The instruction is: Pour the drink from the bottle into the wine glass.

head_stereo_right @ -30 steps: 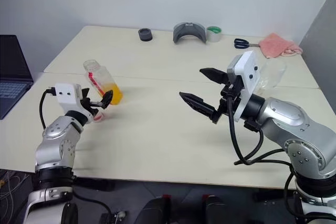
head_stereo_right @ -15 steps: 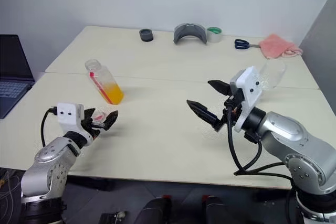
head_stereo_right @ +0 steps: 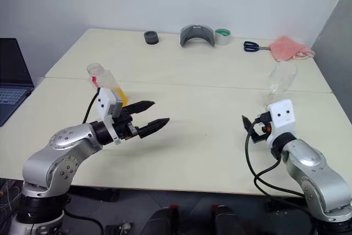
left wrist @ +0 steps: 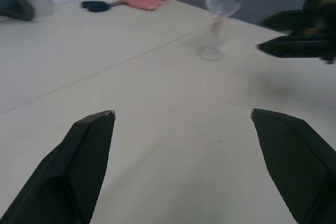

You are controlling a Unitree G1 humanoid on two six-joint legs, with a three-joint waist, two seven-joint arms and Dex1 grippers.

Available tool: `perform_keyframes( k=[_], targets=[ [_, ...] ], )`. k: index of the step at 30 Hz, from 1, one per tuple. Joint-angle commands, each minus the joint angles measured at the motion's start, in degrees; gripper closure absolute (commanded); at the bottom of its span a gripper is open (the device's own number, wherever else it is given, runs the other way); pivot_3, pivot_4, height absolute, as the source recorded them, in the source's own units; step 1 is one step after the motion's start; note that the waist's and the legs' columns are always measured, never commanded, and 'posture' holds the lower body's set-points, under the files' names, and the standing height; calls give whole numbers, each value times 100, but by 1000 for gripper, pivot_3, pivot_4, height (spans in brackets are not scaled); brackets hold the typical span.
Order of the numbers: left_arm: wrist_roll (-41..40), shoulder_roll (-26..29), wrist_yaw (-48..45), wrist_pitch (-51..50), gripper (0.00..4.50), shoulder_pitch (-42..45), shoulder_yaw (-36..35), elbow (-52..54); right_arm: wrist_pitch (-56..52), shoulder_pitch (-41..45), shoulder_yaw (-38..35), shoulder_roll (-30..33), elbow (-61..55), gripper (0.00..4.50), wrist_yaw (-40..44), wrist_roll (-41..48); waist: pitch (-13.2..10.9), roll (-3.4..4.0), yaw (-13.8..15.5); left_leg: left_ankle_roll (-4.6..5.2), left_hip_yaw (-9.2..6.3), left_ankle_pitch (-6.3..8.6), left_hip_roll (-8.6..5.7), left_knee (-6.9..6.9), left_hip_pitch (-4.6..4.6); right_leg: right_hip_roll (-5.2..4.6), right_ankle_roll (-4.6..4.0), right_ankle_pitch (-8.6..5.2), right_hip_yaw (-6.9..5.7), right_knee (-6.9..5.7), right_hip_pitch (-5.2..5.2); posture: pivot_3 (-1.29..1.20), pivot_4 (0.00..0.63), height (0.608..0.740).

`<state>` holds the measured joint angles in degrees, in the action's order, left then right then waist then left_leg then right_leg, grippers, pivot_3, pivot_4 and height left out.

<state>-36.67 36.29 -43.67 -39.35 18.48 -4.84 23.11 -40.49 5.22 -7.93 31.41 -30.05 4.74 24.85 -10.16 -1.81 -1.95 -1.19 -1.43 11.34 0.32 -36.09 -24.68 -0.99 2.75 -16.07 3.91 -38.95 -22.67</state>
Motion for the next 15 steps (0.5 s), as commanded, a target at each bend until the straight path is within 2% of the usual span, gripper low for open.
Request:
perform_keyframes(
  k=[1,5,15],
  targets=[
    [-138,48,-190,44,18,270,36,179,400,248,-145,-201,318,0,-78,-348,0,0,0,0,2,0,0,0,0,1,0,0,0,1,0,0,150,740],
    [-151,-21,-201,44,18,465,74,61,555,595,-241,-555,961,0,-197,-537,0,1,-2,0,1,0,2,0,1,3,0,0,3,0,-1,0,150,740],
    [-145,6,-363,67,18,642,160,-33,1152,1280,-370,-734,2374,0,-211,-1093,-1,2,-2,0,3,0,1,0,0,3,-1,1,4,-1,-1,0,150,740]
  ],
)
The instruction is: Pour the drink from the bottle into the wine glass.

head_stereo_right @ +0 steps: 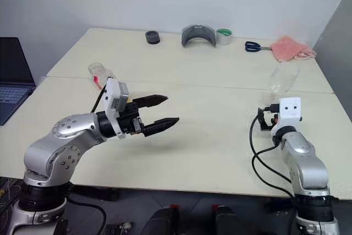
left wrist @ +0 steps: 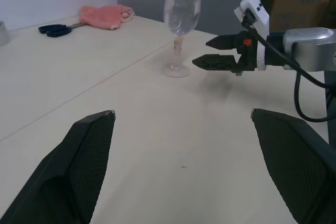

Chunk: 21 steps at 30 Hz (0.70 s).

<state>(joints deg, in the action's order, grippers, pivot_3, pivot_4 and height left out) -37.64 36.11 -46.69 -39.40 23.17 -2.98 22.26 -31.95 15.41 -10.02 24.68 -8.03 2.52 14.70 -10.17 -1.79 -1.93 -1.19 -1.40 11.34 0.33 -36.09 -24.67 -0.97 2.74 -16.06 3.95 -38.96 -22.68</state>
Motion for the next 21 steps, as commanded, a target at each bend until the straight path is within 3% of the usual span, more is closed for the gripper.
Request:
perform_keyframes(
  k=[1,21],
  targets=[
    [-44,20,-75,74,18,196,-21,40,375,346,-176,-102,308,0,15,-94,0,0,-8,0,1,0,3,0,0,3,0,0,0,0,0,0,150,740],
    [263,47,-324,322,18,447,47,-491,1925,1776,-372,-296,3087,0,275,-267,-1,2,-15,0,3,0,2,0,1,3,-2,1,0,-2,0,0,150,740]
  ],
)
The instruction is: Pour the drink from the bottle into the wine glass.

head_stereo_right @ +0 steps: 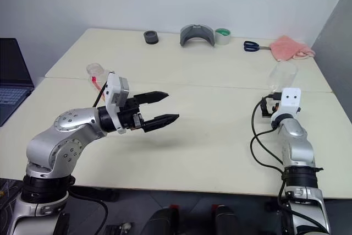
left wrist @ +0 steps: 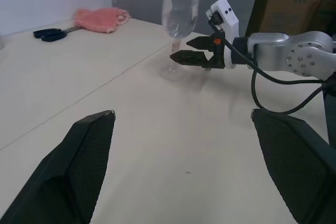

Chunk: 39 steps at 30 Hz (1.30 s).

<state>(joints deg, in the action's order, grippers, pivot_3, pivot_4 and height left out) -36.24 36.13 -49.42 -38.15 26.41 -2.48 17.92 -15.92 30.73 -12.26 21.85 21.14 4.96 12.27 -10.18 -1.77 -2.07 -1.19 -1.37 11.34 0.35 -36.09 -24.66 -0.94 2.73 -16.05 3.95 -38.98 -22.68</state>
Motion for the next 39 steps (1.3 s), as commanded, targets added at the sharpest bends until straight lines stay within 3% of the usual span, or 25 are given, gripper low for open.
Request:
perform_keyframes(
  k=[1,8,11,21,32,39],
  targets=[
    [144,59,-70,216,18,132,-12,-89,375,294,-154,-21,247,0,30,-18,0,0,0,0,0,0,0,0,0,0,0,0,-1,0,0,0,150,740],
    [126,89,-66,178,18,98,-41,23,561,397,-186,-59,544,0,58,46,0,0,5,0,-3,0,-2,1,-1,-2,0,0,0,1,0,0,150,740],
    [92,107,-51,135,0,56,-58,105,609,356,-232,-94,527,846,156,160,0,0,1,0,-4,0,-1,1,-1,-2,0,0,0,0,0,0,150,740],
    [-36,174,24,-8,0,-160,-132,406,764,326,-299,-140,431,4387,500,252,-1,1,0,0,-6,0,0,1,0,-2,0,0,1,0,0,0,150,740],
    [-181,271,290,-143,0,-699,-505,789,987,456,373,39,277,4403,1091,-309,-3,5,-23,0,-6,0,0,2,0,-3,0,0,2,0,-3,0,150,740],
    [-124,81,1419,-279,0,-1684,-1206,1612,298,775,831,-307,-377,4403,1791,-8,-5,8,-99,0,-7,0,9,2,0,-2,-2,1,2,-3,-6,0,150,740]
  ],
)
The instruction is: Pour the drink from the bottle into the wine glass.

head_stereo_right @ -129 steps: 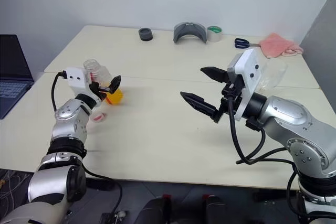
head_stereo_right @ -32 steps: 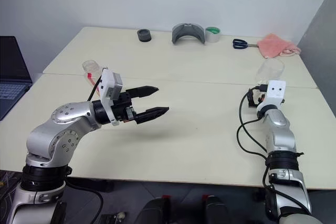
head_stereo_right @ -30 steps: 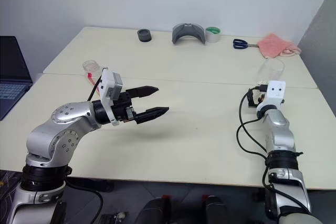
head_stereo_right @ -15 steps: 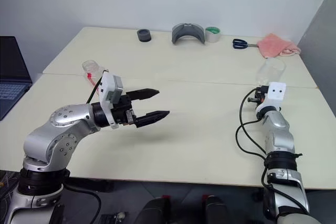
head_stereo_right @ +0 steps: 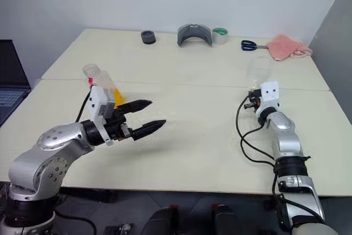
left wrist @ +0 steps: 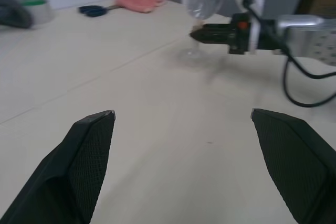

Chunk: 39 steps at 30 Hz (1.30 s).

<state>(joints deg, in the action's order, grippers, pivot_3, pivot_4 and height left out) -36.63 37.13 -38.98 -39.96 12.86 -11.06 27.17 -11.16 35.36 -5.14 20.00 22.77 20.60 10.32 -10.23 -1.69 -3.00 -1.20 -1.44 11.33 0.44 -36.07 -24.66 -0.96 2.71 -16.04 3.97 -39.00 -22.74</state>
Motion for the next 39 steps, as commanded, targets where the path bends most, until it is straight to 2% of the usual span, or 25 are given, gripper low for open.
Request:
perform_keyframes(
  k=[1,7,15,19,24,29,36,39],
  targets=[
    [-104,-8,444,-111,0,-585,-420,927,-263,370,178,-204,-606,4403,277,198,0,0,-23,0,-2,0,0,0,0,0,0,0,-2,-1,1,0,150,740],
    [-269,-121,933,-284,0,-2012,-975,1869,-384,621,726,-750,-623,4403,475,-28,0,0,-19,-4,-4,3,2,2,0,-9,-5,2,-3,0,0,0,150,740],
    [-466,-359,1365,-244,0,-2946,-1618,2228,128,618,1418,-1171,41,4403,788,-494,0,1,6,-5,-1,3,-2,0,1,-5,-7,2,-7,4,2,0,150,740],
    [-259,-493,1262,104,0,-3440,-1555,2328,511,774,1434,-1347,658,4403,716,-644,0,1,-10,-6,-2,3,-1,2,2,-5,-9,1,-7,3,2,0,150,740],
    [-103,-590,1284,372,0,-3565,-1432,2214,802,1064,1316,-1517,1270,4403,679,-659,0,1,-27,-6,3,4,5,3,31,0,-26,-10,-8,3,23,0,150,740],
    [-119,-567,1368,385,0,-3327,-1316,2075,1056,1451,1241,-1667,1916,4403,640,-708,0,2,-32,-7,2,4,11,4,36,8,-29,-11,-9,2,28,0,150,740],
    [-146,-480,1425,321,0,-3078,-1363,1990,1153,1494,1067,-1720,2289,4403,663,-664,0,2,-31,-16,-1,10,13,4,39,11,-30,-12,-10,2,32,0,150,740],
    [-50,-500,1538,310,0,-3033,-1325,1927,1145,1436,1020,-1722,2218,3377,687,-643,0,2,-30,-17,-3,10,13,4,45,11,-30,-12,-11,3,38,0,150,740]
  ],
)
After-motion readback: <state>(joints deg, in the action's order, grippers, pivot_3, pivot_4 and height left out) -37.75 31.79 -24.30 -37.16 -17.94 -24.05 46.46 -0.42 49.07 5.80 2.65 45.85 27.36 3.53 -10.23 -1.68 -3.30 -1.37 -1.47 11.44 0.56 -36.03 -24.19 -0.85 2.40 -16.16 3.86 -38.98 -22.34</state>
